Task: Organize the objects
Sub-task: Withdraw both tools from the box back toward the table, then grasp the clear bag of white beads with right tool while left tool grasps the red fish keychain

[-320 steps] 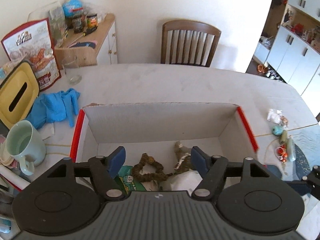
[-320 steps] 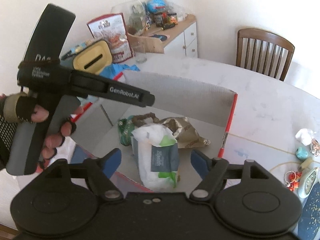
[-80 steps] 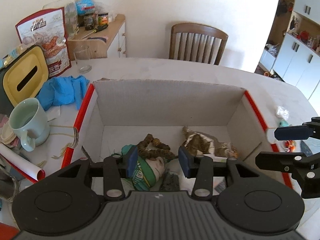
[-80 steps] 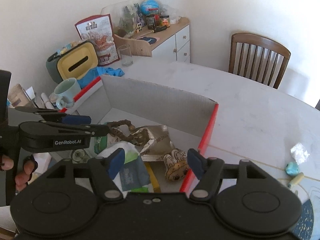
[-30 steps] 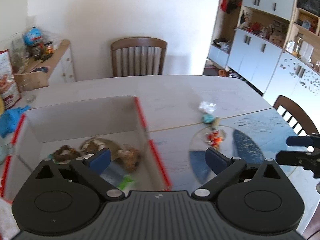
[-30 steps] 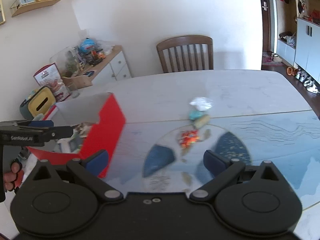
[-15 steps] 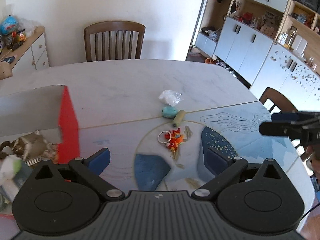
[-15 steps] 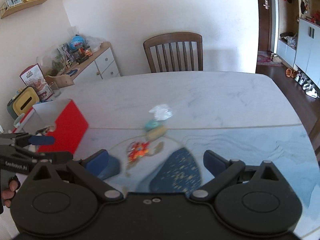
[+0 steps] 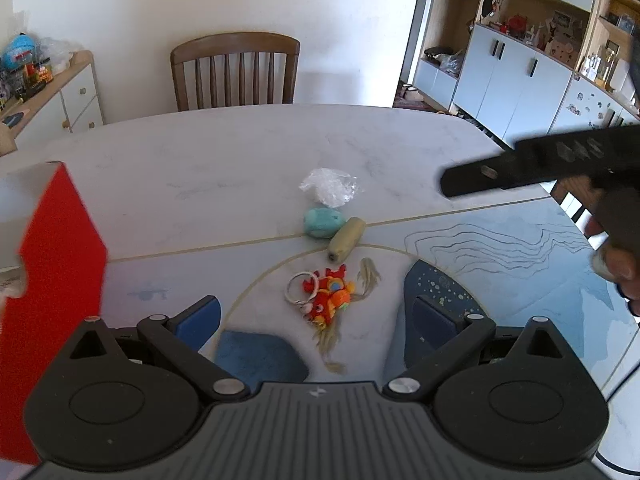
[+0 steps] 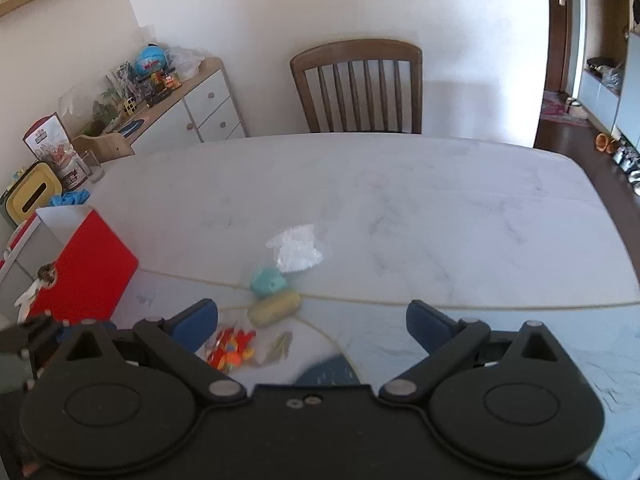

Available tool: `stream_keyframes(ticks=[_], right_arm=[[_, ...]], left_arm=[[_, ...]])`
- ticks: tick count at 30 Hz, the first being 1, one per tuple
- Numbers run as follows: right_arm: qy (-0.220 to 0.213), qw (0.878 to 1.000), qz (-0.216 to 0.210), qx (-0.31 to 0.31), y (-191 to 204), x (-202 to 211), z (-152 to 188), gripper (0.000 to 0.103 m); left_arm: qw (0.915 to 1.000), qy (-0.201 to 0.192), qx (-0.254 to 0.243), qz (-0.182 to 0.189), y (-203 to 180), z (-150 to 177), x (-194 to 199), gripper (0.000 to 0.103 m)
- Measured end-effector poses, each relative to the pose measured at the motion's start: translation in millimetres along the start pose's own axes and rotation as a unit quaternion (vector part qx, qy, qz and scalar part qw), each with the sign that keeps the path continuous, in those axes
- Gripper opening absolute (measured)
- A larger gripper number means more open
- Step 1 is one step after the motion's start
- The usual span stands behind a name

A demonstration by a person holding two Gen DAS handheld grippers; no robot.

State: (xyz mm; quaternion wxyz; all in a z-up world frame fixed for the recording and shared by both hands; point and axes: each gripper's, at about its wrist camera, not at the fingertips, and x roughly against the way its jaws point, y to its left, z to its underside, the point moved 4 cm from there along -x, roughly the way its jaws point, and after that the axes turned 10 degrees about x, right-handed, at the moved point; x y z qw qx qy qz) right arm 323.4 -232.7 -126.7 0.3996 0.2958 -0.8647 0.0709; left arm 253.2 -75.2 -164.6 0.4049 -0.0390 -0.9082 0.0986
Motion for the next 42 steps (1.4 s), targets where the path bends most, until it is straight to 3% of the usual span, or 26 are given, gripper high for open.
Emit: stream_keyframes(ticks=[12,22,31,34,38,42], right_arm=[[0.036,0.998,-0.017,0.052,7.7,-77.8,-33.4,0.099],[0.056,0.997,-0.019,0.058,7.6,-123.6,-39.4,0.093],[0.062,0.995,-0.022,0.069,10.2,-138.2,-39.0,0.086],[0.066,0.995,-0.027,0.072,11.5,-141.6,-39.4,0.079],[0.062,0.995,-0.025,0.081,14.9,-143.3,-39.9,0.073],[0.06,0.994,-0.027,0.087,17.3,-143.4,-40.7,0.065]], left_arm=[[0.9989,0.0,-0.027,-0.039,-14.2,1.5,-46.6,0.102],[0.9978,0.011,-0.03,-0.058,-14.3,7.9,-70.1,0.1],[0.9967,0.012,-0.059,-0.056,-25.1,11.9,-73.6,0.076],[0.9963,0.011,-0.064,-0.056,-27.8,10.6,-77.5,0.073],[0.9958,0.011,-0.076,-0.05,-32.5,7.9,-79.7,0.055],[0.9945,0.009,-0.09,-0.053,-36.5,8.6,-79.9,0.05]])
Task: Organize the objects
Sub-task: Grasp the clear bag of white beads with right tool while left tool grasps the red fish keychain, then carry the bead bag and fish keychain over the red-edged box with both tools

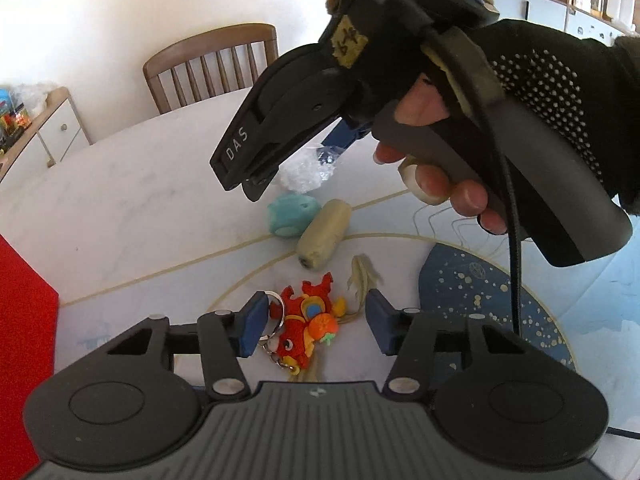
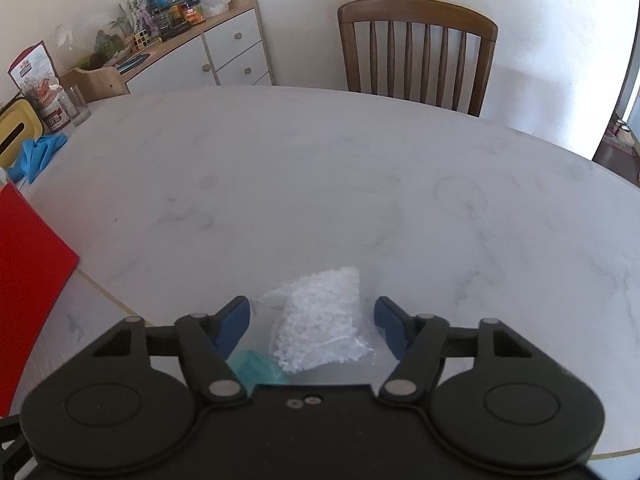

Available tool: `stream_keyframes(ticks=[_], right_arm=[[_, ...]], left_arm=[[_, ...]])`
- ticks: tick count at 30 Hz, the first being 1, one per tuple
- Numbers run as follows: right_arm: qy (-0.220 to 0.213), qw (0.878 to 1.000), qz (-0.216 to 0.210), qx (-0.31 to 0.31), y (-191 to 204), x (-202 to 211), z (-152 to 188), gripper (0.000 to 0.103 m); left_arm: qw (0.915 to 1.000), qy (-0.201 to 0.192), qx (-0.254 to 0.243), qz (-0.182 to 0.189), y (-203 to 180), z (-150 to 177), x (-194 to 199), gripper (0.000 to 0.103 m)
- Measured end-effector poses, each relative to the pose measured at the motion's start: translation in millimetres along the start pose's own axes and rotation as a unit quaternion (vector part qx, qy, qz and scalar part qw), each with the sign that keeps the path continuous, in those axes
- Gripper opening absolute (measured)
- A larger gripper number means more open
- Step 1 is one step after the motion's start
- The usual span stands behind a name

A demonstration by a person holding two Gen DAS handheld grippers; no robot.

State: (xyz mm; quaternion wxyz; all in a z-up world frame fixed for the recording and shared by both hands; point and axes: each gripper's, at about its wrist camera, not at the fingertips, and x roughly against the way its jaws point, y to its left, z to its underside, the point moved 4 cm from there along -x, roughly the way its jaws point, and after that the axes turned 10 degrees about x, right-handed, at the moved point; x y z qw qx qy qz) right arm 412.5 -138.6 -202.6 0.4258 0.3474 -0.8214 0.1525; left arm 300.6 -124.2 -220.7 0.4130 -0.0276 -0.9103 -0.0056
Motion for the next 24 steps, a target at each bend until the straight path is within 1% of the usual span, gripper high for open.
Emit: stream_keyframes(ticks=[1,2,3,4,5,11,15,24], right_arm=[[0.0,1.0,-0.002,0.001,0.2,0.3,-0.2,0.063],[-0.001,1.0,-0.004,0.001,0.3,0.8,-0.2,0.06],[-0.001,1.0,-0.004,0.001,0.4,1.2,-0.3,0.057],[-0.002,1.0,-0.003,0.0,0.6,1.3,-0.2,0.054],[-0.001,1.0,-0.001,0.0,0.3,1.9,0.4,0.049],[-0.007,1.0,-0.003,-0.008,-0.1,8.6,3.8,0.04],[-0.016,1.0,-0.004,-0.014,-2.5,21.2,6.0,0.039],[-0.03,0.999,0.0,-0.015,-9.4,70.8,22.3,0.039]], left_arm=[[1.0,0.001,0.004,0.001,0.5,-0.6,-0.3,0.047],[1.0,0.002,0.008,0.003,1.2,-1.6,-0.9,0.041],[0.9999,0.004,0.011,0.006,2.9,-3.7,-2.5,0.039],[0.9999,0.005,0.012,0.006,3.1,-4.1,-2.9,0.039],[0.9999,0.005,0.011,0.005,3.0,-4.2,-3.0,0.038],[0.9999,0.004,0.011,0.004,2.7,-4.9,-3.9,0.036],[0.9998,0.007,0.019,0.006,6.3,-2.9,-2.5,0.035],[0.9988,0.003,0.047,0.011,19.1,-1.6,14.8,0.035]])
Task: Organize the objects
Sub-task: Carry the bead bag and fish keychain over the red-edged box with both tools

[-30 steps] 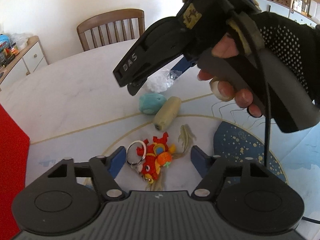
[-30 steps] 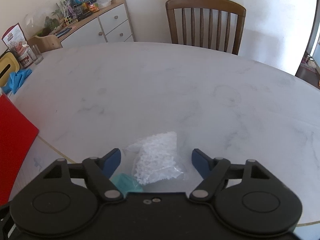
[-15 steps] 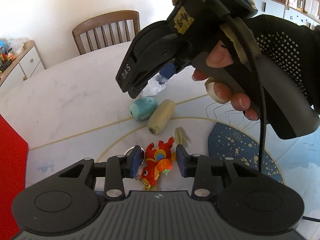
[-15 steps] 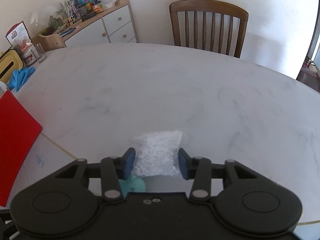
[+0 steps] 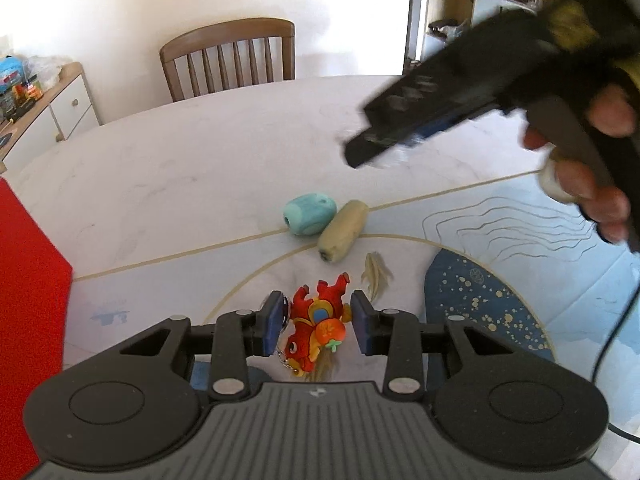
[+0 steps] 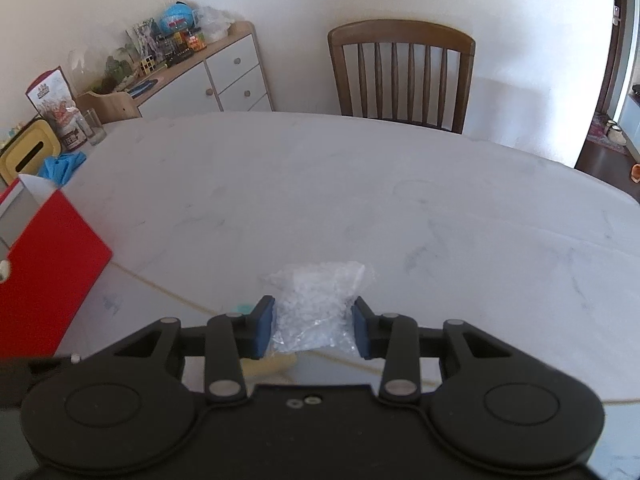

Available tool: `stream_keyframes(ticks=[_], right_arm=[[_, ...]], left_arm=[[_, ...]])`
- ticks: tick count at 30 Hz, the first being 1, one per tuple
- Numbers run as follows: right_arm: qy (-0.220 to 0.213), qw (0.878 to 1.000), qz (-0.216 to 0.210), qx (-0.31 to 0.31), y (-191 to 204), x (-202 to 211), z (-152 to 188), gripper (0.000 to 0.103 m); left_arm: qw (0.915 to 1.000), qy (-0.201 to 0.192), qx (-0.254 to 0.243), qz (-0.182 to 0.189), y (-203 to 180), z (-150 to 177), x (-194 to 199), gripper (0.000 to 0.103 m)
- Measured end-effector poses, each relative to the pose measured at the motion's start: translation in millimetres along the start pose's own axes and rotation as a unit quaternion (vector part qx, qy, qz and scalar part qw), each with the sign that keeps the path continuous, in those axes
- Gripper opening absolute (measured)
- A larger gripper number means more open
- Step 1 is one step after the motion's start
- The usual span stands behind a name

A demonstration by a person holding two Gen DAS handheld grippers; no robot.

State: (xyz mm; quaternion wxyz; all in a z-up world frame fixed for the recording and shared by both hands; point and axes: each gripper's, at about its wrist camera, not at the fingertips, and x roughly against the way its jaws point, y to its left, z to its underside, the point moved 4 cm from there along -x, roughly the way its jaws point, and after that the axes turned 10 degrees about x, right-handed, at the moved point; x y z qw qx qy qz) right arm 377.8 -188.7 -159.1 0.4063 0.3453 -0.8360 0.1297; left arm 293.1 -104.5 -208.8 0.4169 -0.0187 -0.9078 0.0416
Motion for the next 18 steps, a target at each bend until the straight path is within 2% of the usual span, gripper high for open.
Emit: stream_keyframes(ticks=[12,18], right_arm=[[0.012,1.0,-0.008,-0.008,28.9,49.2,42.0,0.038],[0.012,1.0,-0.006,-0.006,48.4,72.1,52.4,0.038]], left_arm=[[0.9998,-0.012,0.008,0.015,8.2,6.3,39.8,0.035],[0.9994,-0.014,0.019,0.024,19.1,13.2,60.0,0.035]])
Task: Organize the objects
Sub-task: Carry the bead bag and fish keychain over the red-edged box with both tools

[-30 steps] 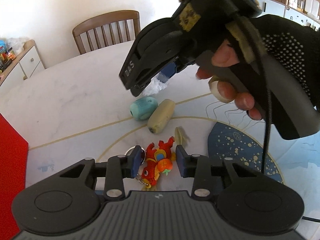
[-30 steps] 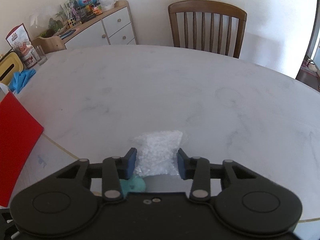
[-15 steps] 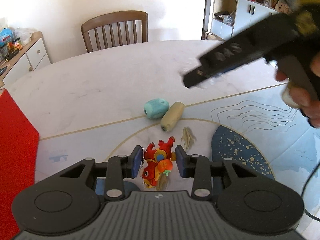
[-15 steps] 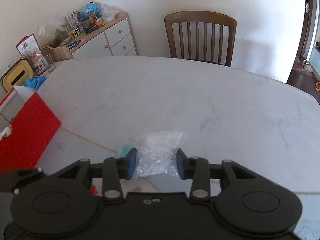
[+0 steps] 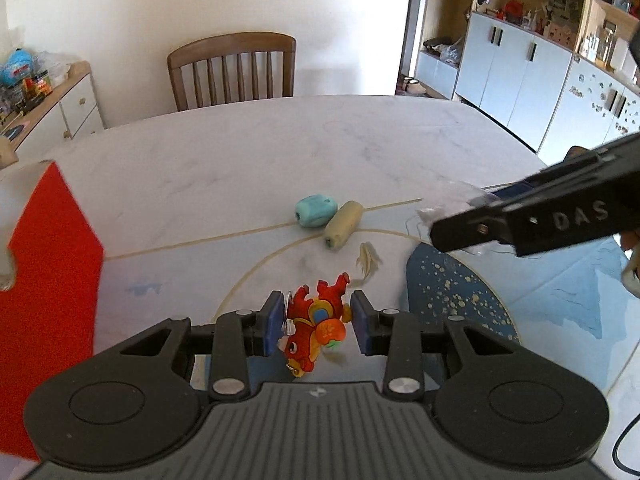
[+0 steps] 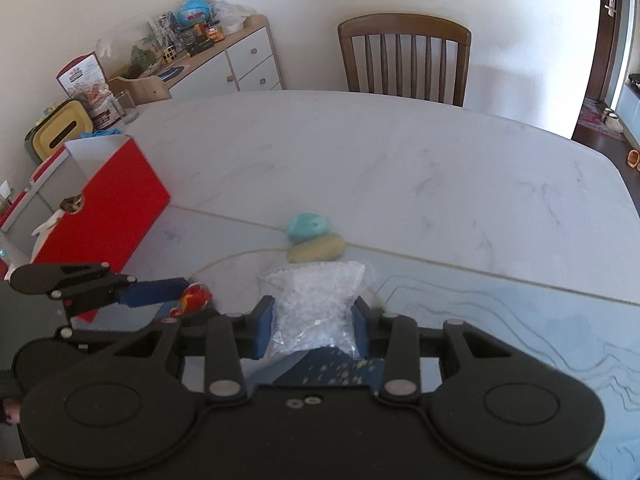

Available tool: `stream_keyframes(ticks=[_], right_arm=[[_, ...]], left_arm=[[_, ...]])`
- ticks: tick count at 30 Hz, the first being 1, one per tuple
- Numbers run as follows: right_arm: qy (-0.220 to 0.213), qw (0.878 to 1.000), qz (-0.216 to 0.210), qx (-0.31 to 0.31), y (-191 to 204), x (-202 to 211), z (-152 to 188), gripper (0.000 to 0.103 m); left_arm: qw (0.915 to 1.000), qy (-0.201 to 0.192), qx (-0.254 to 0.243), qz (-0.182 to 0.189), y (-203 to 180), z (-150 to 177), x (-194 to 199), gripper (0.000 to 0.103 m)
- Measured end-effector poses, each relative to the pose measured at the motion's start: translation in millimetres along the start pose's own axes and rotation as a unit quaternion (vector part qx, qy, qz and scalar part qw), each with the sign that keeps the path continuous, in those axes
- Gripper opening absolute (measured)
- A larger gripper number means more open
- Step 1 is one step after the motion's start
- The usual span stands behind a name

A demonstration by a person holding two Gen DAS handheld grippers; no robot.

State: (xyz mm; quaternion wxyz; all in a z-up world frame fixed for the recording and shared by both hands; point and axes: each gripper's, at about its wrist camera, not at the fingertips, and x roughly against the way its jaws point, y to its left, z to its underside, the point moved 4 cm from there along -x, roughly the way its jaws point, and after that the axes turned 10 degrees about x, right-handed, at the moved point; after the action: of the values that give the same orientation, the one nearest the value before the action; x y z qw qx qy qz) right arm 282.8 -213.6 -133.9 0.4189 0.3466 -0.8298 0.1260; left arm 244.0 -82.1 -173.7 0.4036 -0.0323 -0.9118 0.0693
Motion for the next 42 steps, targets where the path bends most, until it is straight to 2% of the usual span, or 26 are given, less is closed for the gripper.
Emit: stream_keyframes(ticks=[15,24,27,35,42], right_arm=[[0.0,1.0,0.004,0.01,69.7,32.6,-1.0,0.038],[-0.013,1.0,0.003,0.019,119.0,45.6,-15.4,0.038],[-0.018,1.0,0.002,0.022,133.4,46.3,-23.1,0.038],[-0.031,0.999,-0.009,0.041,176.6,37.0,-47.4,0.038],[-0.037,0.997,-0.019,0.061,215.3,18.9,-72.8,0.038]], left_arm=[[0.9997,-0.017,0.006,0.017,39.3,-0.4,64.7,0.035],[0.9988,-0.027,0.015,0.039,75.5,-16.0,107.4,0.035],[0.9977,-0.021,0.035,0.053,91.3,-23.0,117.8,0.035],[0.9966,-0.047,0.053,0.043,136.4,-44.1,147.1,0.035],[0.996,-0.075,0.048,0.006,188.3,-64.2,164.9,0.035]])
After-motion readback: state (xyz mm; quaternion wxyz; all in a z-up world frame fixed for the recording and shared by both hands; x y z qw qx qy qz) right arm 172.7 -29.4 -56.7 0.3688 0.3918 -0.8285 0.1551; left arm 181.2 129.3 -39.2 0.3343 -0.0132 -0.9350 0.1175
